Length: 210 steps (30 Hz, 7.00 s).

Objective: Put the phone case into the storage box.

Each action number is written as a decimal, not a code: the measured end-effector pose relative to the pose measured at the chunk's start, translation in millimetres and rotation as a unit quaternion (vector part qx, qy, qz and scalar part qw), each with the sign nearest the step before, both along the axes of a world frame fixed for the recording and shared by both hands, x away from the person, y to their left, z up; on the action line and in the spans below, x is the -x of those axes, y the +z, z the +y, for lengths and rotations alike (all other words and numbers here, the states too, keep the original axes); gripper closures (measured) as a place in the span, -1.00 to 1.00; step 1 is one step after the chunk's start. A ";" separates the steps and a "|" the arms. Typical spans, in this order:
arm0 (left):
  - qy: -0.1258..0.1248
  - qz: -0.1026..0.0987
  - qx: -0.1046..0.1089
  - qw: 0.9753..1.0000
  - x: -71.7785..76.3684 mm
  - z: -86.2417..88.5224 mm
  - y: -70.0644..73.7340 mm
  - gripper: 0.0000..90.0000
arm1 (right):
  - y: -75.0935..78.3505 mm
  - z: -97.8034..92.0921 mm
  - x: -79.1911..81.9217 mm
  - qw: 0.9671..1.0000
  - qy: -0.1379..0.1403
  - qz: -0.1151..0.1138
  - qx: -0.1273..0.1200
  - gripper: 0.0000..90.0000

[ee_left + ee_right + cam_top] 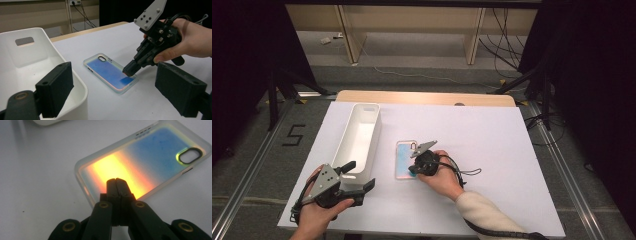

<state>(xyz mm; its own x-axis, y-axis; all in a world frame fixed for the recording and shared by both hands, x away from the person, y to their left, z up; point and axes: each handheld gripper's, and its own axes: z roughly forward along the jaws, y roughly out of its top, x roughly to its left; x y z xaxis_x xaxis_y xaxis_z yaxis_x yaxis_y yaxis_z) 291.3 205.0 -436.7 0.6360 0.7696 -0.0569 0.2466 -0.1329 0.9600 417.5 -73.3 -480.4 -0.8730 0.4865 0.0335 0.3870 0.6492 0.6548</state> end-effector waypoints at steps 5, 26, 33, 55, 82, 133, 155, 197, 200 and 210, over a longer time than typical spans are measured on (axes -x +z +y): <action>-0.002 0.000 -0.001 1.000 0.2 0.0 -0.1 -0.68 | 18.3 -6.8 3.3 0.998 -0.002 -0.022 -0.057 0.73; -0.002 -0.001 -0.003 1.000 -0.7 -0.9 -0.9 -0.68 | 66.0 -104.9 33.7 0.970 -0.065 -0.100 -0.213 -0.39; -0.002 -0.002 -0.001 1.000 -1.5 -1.4 -0.4 -0.68 | 63.4 -117.0 43.1 0.969 -0.075 -0.095 -0.214 -0.40; -0.003 -0.004 -0.003 1.000 0.8 0.4 -0.6 -0.68 | 58.8 -108.4 52.3 0.972 -0.057 -0.116 -0.194 -0.39; -0.004 -0.004 -0.001 1.000 1.2 0.4 0.1 -0.68 | 56.5 -46.4 44.3 0.989 0.028 -0.133 -0.054 -0.21; -0.014 -0.008 0.001 1.000 3.6 -0.6 2.4 -0.68 | 15.2 40.3 3.2 0.968 0.154 -0.045 0.190 0.08; -0.015 -0.007 0.000 1.000 4.3 -1.1 2.3 -0.68 | 17.7 50.8 0.9 0.960 0.184 -0.022 0.212 0.57; -0.015 -0.007 0.001 1.000 3.6 0.0 2.4 -0.68 | 19.6 54.7 5.8 0.948 0.208 -0.036 0.239 0.96; -0.014 -0.007 0.001 1.000 3.7 -0.1 2.4 -0.68 | 19.5 54.5 6.2 0.948 0.207 -0.038 0.240 0.96; -0.013 -0.005 0.002 1.000 3.8 0.0 2.2 -0.68 | 19.2 51.6 9.1 0.948 0.208 -0.048 0.234 0.96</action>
<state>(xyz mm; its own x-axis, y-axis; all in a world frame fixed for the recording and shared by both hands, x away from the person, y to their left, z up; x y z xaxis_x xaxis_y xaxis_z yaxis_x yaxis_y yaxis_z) 287.5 205.0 -434.5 0.6563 0.7526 -0.0532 0.2340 -0.1360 0.9627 408.4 -21.7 -461.3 -0.9808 0.0413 -0.1908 -0.0133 0.9610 0.2763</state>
